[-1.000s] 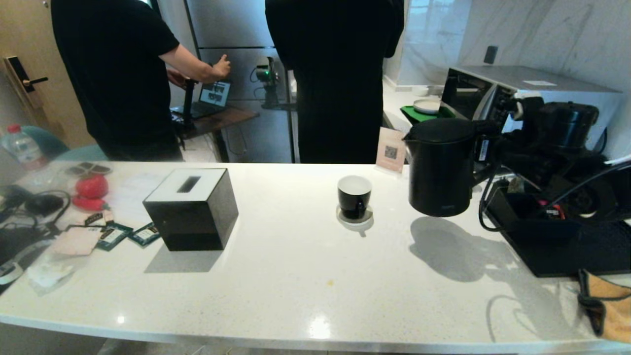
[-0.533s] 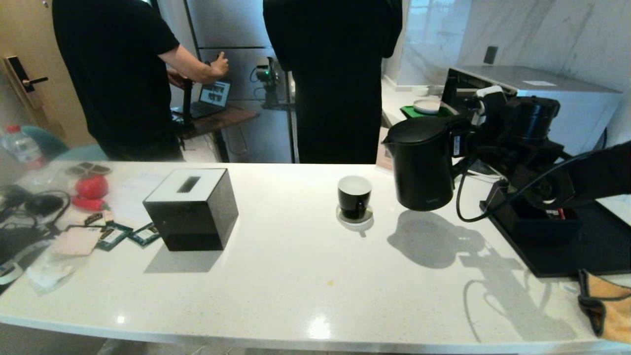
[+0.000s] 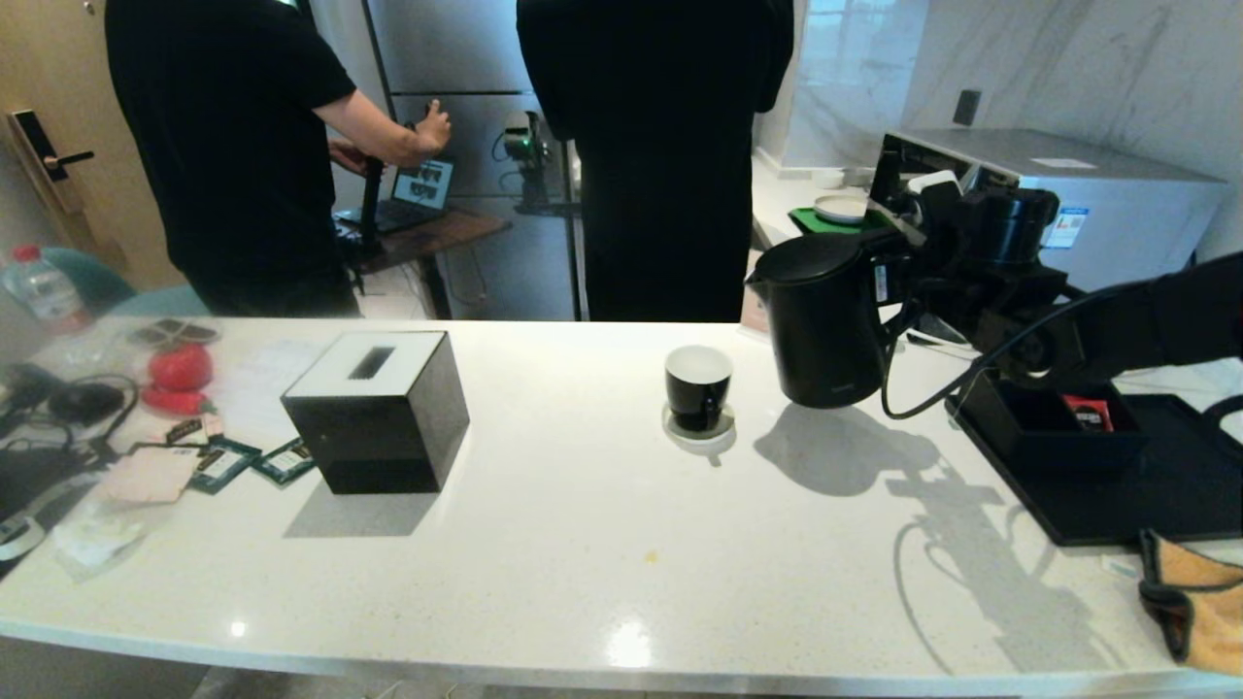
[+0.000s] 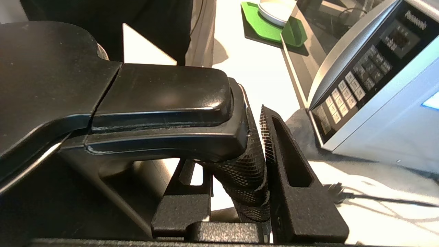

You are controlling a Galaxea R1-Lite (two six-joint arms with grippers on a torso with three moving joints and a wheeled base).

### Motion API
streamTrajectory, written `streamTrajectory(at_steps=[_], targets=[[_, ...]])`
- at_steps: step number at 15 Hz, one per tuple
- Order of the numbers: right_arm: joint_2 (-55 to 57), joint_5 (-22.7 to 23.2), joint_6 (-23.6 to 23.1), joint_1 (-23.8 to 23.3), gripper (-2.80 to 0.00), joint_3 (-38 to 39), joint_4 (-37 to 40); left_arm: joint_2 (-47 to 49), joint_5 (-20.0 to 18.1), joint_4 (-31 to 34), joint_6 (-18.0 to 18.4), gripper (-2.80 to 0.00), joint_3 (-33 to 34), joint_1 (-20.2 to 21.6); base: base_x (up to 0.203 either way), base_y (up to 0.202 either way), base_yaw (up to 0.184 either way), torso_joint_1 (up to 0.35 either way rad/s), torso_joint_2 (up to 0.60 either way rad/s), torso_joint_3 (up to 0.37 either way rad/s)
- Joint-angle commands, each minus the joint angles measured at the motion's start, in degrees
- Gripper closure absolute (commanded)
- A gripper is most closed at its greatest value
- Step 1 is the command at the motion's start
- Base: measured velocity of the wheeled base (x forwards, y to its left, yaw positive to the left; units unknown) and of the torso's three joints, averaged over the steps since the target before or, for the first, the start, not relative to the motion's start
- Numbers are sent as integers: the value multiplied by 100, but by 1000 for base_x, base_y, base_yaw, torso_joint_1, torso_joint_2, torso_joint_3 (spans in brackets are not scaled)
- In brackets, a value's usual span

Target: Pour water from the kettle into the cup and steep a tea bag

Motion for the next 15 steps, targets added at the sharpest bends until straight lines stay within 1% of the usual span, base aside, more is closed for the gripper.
streamTrajectory(at_steps=[1, 3, 12, 15], targets=[[183, -9, -151, 0, 0, -301, 126, 8, 2, -2, -2, 0, 0, 1, 0, 0, 0, 0, 0, 0], [274, -9, -336, 8, 0, -456, 207, 1, 2, -2, -2, 0, 0, 1, 0, 0, 0, 0, 0, 0], [500, 8, -1459, 161, 0, -797, 164, 4, 2, -2, -2, 0, 0, 1, 0, 0, 0, 0, 0, 0], [569, 17, -1692, 254, 0, -934, 177, 2, 2, -2, -2, 0, 0, 1, 0, 0, 0, 0, 0, 0]])
